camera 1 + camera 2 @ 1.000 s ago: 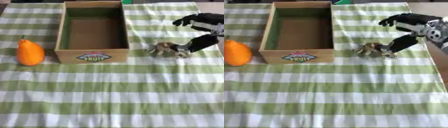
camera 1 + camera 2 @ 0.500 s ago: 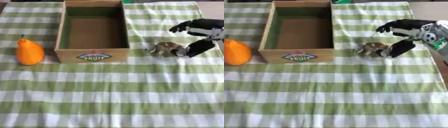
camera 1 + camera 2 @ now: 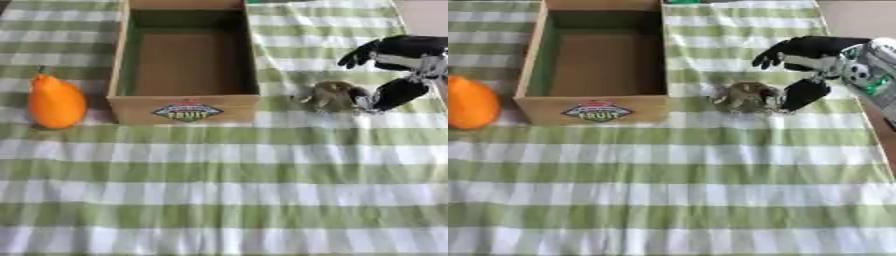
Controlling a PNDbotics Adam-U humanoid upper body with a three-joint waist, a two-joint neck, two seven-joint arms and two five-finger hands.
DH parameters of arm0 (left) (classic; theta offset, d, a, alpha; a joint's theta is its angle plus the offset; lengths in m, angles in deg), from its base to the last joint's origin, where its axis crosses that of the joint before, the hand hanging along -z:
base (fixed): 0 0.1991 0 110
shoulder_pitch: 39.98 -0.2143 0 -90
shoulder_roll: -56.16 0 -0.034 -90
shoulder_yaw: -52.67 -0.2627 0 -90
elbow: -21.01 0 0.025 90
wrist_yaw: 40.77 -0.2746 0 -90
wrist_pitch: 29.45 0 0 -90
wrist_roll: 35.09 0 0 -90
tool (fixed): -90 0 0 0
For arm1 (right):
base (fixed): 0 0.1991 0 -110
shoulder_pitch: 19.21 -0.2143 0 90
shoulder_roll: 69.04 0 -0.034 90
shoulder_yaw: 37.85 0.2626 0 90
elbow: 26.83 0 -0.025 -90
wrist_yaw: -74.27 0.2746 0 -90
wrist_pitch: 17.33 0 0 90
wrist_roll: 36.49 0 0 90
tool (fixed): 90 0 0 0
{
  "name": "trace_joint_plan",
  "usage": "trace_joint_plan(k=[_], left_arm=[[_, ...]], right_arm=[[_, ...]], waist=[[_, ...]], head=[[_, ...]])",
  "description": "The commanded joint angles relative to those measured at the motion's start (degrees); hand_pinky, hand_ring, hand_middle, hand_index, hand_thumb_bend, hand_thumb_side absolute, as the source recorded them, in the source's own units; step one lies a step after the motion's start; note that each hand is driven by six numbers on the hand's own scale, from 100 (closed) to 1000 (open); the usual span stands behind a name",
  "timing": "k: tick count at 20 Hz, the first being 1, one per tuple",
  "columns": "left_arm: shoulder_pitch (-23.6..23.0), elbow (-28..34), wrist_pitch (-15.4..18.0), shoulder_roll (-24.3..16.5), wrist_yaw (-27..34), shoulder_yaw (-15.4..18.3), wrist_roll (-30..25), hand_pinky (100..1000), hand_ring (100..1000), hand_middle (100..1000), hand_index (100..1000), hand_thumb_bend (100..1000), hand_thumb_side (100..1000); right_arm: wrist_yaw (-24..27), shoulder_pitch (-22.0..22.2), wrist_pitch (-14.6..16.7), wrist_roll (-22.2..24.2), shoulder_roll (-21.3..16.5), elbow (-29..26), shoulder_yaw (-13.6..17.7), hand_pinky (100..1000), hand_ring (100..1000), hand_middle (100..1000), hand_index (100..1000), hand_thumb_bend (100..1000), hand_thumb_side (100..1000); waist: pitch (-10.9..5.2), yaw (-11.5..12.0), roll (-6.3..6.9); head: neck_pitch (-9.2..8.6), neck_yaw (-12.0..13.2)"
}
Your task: Pick up objects on the table and place them in the box.
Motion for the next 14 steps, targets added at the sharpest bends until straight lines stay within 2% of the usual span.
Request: trace_joint_plan(k=[1,12,14], left_arm=[[0.66,0.96,0.21,-1.01,0.32,0.36,0.08,754,827,765,833,100,1000],[0.80,0.96,0.29,-0.87,0.64,0.32,-0.08,750,820,760,831,100,997],[0.89,0.96,0.40,-0.86,0.69,0.27,-0.13,749,818,759,831,100,997]], right_arm=[[-0.80,-0.33,0.41,-0.15,-1.19,-0.11,0.14,776,872,819,937,138,409],[-3.19,-1.20,0.59,0.67,0.13,1.46,-1.23,769,876,792,927,215,431],[-4.00,-1.47,-0.30,0.80,0.49,2.52,-1.23,766,873,785,918,243,416]], waist=[[-0.95,0.13,0.02],[-0.64,0.42,-0.12],[-0.59,0.44,-0.16]], head=[[0.37,-0.22],[0.18,-0.43],[-0.02,-0.46]])
